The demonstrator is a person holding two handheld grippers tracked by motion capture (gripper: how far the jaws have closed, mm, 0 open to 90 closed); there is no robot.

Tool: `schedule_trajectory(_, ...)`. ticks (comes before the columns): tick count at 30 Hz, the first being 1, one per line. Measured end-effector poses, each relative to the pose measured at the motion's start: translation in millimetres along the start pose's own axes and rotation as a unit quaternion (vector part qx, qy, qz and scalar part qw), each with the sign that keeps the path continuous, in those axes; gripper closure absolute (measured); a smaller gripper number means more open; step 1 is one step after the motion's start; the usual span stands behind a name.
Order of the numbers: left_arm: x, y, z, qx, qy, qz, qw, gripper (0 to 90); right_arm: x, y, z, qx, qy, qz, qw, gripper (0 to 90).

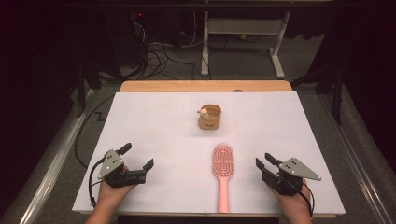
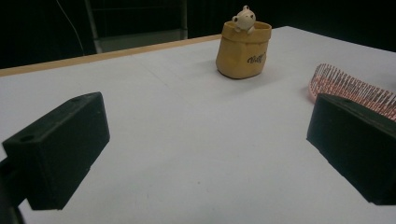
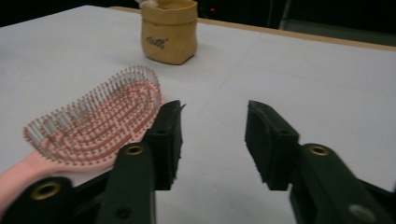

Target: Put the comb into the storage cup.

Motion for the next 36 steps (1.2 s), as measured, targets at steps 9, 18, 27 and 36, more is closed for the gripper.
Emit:
schedule_trajectory(9, 0.7, 0.2, 0.0, 0.002, 0.000, 0.001, 1.0000, 0.0, 3.1, -3.1, 20.9, -0.019, -0.057, 0.030, 0.9978, 88.0)
schedule_trajectory(18, 1.2, 0.3, -0.3, 0.002, 0.001, 0.001, 1.0000, 0.0, 3.4, -6.7, 60.0, -0.063, -0.130, 0.046, 0.9884, 90.0)
schedule_trajectory(27, 2.5, 0.7, -1.1, 0.003, 0.004, 0.005, 1.0000, 0.0, 3.3, -6.6, 85.3, -0.087, -0.179, 0.060, 0.9781, 90.0)
schedule_trajectory(36, 2.7, 0.8, -0.9, 0.002, 0.004, 0.006, 1.0000, 0.0, 3.2, -3.5, 108.4, -0.122, -0.218, 0.084, 0.9646, 90.0)
Point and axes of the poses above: each handheld gripper's, and its own axes: x roughly forward along the jaws, y roughly out of its underside, z roughly to its left, the point moved 2 cm from there along x, roughly forward along the jaws, and after that the axes turned 10 degrees about y, right-handed, at the moved point
